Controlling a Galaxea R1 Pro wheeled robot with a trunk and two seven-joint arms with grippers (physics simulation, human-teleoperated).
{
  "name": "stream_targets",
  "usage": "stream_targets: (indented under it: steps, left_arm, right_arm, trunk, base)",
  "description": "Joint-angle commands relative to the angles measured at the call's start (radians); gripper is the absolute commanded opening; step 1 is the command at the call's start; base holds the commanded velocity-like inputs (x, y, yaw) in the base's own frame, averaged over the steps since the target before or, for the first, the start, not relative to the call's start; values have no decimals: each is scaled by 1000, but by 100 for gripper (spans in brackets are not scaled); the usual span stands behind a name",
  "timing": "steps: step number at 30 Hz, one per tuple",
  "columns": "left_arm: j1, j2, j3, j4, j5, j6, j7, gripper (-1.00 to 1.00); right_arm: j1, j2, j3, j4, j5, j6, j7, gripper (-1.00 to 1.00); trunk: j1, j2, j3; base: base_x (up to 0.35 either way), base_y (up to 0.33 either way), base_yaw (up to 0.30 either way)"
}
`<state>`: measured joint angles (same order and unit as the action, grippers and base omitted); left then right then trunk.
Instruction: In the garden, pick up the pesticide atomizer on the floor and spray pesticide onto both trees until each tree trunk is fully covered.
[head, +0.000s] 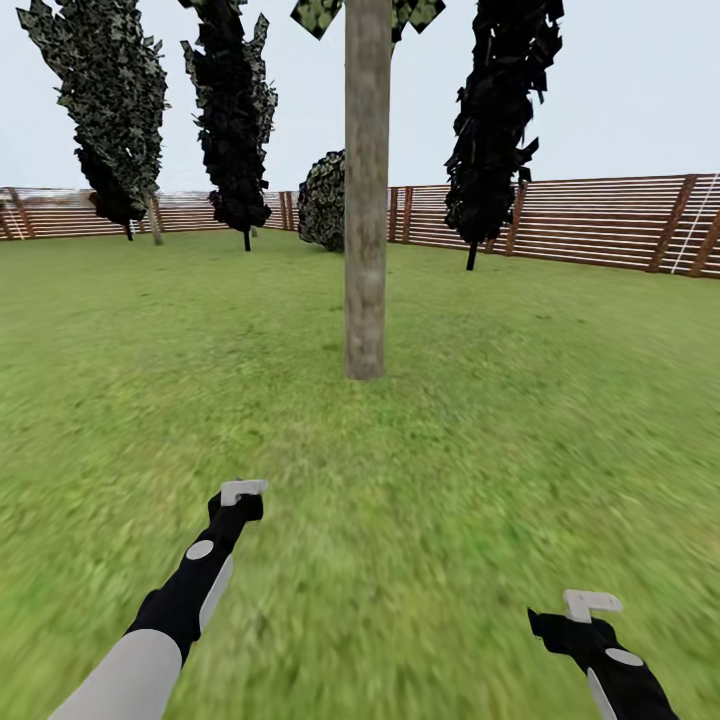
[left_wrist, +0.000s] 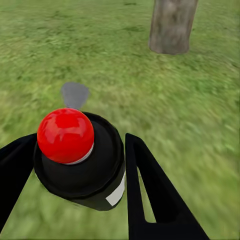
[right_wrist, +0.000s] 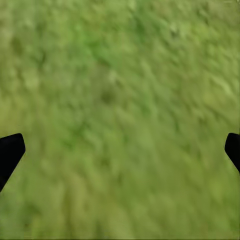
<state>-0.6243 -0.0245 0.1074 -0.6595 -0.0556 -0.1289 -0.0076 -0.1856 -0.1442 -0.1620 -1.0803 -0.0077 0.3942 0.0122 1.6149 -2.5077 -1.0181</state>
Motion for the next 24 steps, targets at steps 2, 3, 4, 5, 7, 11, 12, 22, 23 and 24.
stream_targets:
  steps: [2,3,4,5,7,11,12,22,23,24]
  left_arm:
    - [0,0,0,0,0,0,0,-100]
    - [0,0,0,0,0,0,0,-100]
    - [0,0,0,0,0,0,0,-100]
    - [0,0,0,0,0,0,0,-100]
    - [0,0,0,0,-1,0,0,-100]
    - [0,0,0,0,-1,0,0,-100]
    - [0,0,0,0,-1,0,0,-100]
    - [0,0,0,0,-1,0,0,-100]
    - [0,0,-1,0,-1,0,1,-100]
    - [0,0,0,0,-1,0,0,-100]
  right_arm:
    - [0,0,0,0,0,0,0,100]
    - [0,0,0,0,0,0,0,100]
    - [0,0,0,0,0,0,0,100]
    - [0,0,0,0,0,0,0,100]
    - [0,0,0,0,0,0,0,100]
    - [0,0,1,0,0,0,0,100]
    - [0,0,1,0,0,0,0,100]
    - [0,1,1,-1,1,0,0,100]
    - [0,0,1,-1,1,0,0,100]
    - [0,1,1,-1,1,0,0,100]
  trunk:
    - [0,0,0]
    - [0,0,0]
    - [0,0,0]
    - [0,0,0]
    - [0,0,0]
    - [0,0,0]
    - [0,0,0]
    - [0,0,0]
    - [0,0,0]
    - [0,0,0]
  base:
    - [324,0,0]
    - [324,0,0]
    - [324,0,0]
    - [324,0,0]
    - [324,0,0]
    - [324,0,0]
    - [324,0,0]
    - [324,0,0]
    - [324,0,0]
    - [324,0,-18]
